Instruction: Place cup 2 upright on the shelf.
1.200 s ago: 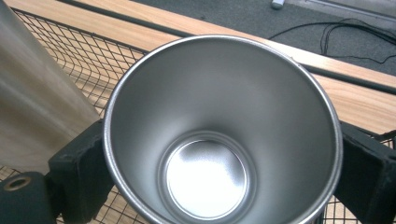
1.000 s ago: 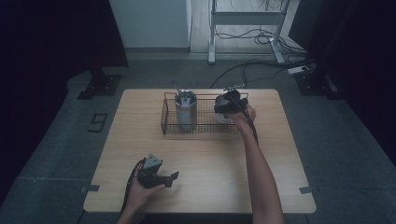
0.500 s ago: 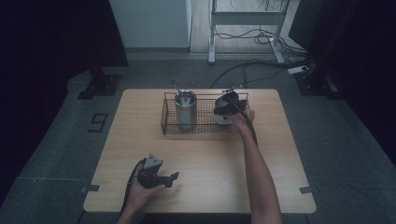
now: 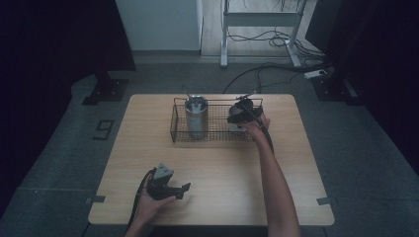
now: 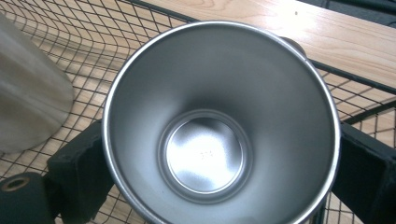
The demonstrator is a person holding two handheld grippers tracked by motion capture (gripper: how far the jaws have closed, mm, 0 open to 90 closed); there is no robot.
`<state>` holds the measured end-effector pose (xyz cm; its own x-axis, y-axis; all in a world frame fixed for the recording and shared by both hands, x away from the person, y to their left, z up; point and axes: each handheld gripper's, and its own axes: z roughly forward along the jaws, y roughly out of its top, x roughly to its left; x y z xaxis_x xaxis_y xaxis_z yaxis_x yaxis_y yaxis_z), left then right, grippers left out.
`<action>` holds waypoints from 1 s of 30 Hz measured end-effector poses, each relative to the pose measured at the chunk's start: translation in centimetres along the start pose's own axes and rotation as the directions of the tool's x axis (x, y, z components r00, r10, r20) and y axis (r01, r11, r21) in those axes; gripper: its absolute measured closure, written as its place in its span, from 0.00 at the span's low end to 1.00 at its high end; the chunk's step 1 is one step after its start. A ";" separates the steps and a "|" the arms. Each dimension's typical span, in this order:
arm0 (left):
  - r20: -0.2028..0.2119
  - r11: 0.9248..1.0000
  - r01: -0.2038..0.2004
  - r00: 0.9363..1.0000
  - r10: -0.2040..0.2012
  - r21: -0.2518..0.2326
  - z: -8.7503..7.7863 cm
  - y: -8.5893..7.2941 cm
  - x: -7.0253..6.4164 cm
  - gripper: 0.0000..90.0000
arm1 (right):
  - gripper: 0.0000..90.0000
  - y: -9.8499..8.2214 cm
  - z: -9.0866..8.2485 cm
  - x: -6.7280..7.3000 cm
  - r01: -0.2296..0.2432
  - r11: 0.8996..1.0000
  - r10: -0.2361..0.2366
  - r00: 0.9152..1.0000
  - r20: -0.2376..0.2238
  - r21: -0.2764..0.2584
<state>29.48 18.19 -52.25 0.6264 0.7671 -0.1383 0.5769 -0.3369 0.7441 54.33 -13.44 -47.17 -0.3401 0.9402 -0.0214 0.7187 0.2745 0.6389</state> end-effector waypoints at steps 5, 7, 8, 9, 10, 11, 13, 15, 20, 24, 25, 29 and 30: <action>0.000 1.000 -0.001 1.000 0.001 0.001 0.0 0.0 0.0 0.14 | 0.02 -0.1 -0.1 0.3 0.021 1.000 -0.021 1.000 0.017 0.003; 0.001 1.000 -0.002 1.000 0.002 0.003 0.0 0.0 -0.1 0.14 | 0.00 -0.1 -0.3 0.3 0.004 1.000 -0.004 1.000 0.012 -0.008; 0.002 1.000 -0.002 1.000 0.002 0.003 0.1 0.0 -0.1 0.14 | 0.00 0.0 -0.3 0.3 -0.005 1.000 0.005 1.000 0.006 -0.018; 0.004 1.000 -0.002 1.000 0.002 0.003 0.1 0.0 -0.2 0.14 | 0.00 0.0 -0.4 0.3 -0.016 1.000 0.016 1.000 0.003 -0.024; 0.005 1.000 -0.001 1.000 0.001 0.003 0.1 0.0 -0.2 0.14 | 0.00 0.0 -0.5 0.2 -0.019 0.999 0.019 1.000 0.005 -0.035; 0.006 1.000 0.001 1.000 -0.001 0.002 0.1 0.0 -0.2 0.14 | 0.00 0.1 -0.6 0.2 -0.025 0.999 0.025 1.000 0.009 -0.043; 0.007 1.000 0.005 1.000 -0.005 0.000 0.1 0.0 -0.2 0.14 | 0.00 0.1 -0.8 0.2 -0.029 0.998 0.029 0.999 0.012 -0.055; 0.007 1.000 0.005 1.000 -0.005 -0.002 0.1 0.0 -0.2 0.15 | 0.00 0.2 -1.1 0.1 -0.043 0.997 0.044 0.999 0.014 -0.069; 0.009 1.000 0.013 1.000 -0.013 -0.006 0.1 0.0 -0.1 0.15 | 0.00 0.0 -1.9 0.0 -0.050 0.990 0.048 0.999 -0.015 -0.136; 0.011 1.000 0.020 1.000 -0.020 -0.007 0.1 0.0 -0.1 0.15 | 0.00 -0.2 -2.6 0.1 -0.047 0.987 0.044 0.999 -0.021 -0.157; 0.012 1.000 0.022 1.000 -0.022 -0.008 0.1 0.0 -0.1 0.15 | 0.00 -0.3 -2.7 0.0 -0.047 0.986 0.044 0.999 -0.021 -0.158; 0.011 1.000 0.021 1.000 -0.020 -0.009 0.1 0.1 -0.2 0.15 | 0.02 -0.7 -3.2 -0.3 -0.052 0.984 0.048 0.999 -0.025 -0.171; 0.010 1.000 0.020 1.000 -0.020 -0.010 0.1 0.1 -0.2 0.15 | 0.03 -0.9 -3.4 -0.4 -0.049 0.982 0.045 0.999 -0.027 -0.182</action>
<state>29.46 18.00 -52.24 0.6200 0.7681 -0.1599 0.5844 -0.3161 0.7474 51.75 -14.72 -45.07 -0.3239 0.9457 0.0277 0.6120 0.1871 0.7684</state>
